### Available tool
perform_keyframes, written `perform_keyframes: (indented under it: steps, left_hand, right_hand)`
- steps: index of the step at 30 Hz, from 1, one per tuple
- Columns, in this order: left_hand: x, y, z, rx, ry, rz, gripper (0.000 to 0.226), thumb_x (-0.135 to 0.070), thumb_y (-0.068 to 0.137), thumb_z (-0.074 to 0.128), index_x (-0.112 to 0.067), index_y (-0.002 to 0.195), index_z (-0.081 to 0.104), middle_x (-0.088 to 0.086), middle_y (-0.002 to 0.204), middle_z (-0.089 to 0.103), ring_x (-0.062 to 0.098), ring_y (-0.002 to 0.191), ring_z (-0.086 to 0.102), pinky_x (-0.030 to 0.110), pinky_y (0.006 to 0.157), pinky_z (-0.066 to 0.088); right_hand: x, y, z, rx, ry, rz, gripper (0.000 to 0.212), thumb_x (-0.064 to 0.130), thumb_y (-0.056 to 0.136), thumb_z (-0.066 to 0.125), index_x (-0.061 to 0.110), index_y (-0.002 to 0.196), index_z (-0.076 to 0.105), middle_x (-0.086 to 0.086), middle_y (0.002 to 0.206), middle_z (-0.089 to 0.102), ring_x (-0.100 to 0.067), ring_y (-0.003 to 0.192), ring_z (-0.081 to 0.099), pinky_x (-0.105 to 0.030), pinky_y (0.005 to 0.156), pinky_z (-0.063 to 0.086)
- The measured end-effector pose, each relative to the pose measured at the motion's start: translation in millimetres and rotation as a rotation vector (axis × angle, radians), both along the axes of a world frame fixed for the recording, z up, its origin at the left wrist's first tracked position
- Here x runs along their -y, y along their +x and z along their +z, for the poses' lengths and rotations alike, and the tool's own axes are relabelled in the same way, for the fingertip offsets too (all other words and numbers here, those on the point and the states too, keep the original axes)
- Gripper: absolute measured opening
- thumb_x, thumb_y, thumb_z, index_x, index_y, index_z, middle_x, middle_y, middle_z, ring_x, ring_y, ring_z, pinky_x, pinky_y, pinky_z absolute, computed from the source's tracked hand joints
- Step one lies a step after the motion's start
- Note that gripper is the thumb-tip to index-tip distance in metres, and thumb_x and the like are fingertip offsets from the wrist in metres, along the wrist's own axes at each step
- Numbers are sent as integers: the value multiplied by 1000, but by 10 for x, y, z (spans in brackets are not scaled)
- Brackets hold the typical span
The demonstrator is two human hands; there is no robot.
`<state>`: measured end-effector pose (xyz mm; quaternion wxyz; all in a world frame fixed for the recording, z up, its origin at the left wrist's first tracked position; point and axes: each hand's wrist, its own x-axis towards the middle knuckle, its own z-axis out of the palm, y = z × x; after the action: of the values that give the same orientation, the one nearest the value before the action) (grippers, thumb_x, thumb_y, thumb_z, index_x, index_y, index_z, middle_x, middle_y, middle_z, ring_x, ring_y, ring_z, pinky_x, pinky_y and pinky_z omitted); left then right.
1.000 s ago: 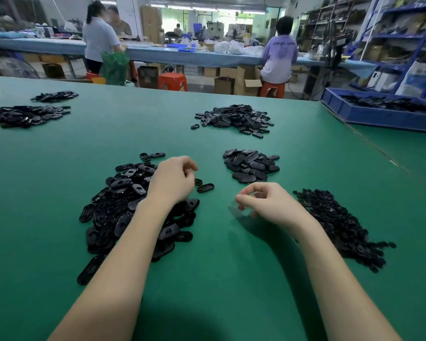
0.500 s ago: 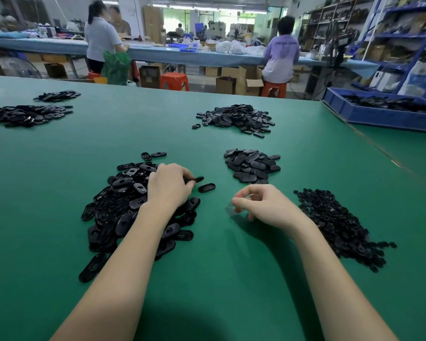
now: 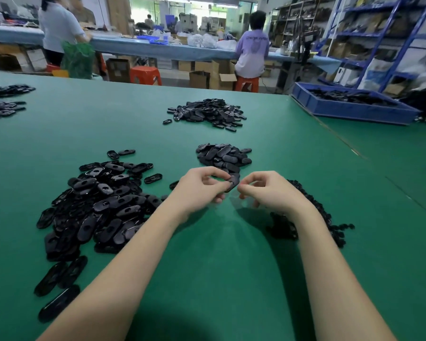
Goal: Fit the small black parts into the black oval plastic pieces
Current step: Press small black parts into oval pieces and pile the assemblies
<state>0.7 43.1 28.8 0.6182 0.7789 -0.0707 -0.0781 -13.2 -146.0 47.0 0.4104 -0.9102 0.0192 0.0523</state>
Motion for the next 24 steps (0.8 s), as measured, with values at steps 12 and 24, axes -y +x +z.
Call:
perform_keyframes:
  steps: [12,24]
  left_hand:
    - [115,-86,-54,-244,-339,-19,27,11,91,62,-11,103,72,11,92,70,29,84,74,24,79,61]
    - [89,-89,-81,-137,-219,-2,26,6,88,69,-13,105,71,11,92,69,26,76,75,25,79,61]
  right_hand:
    - [369,-120,194,-118,-477,-257,7,32,77,78,38,80,78,10,97,72,-18,97,65,-29,82,51]
    - [334,-102,120,-76,-414,-222,5,24,78,75,29,78,75,8,89,74,-17,89,66,-29,77,54]
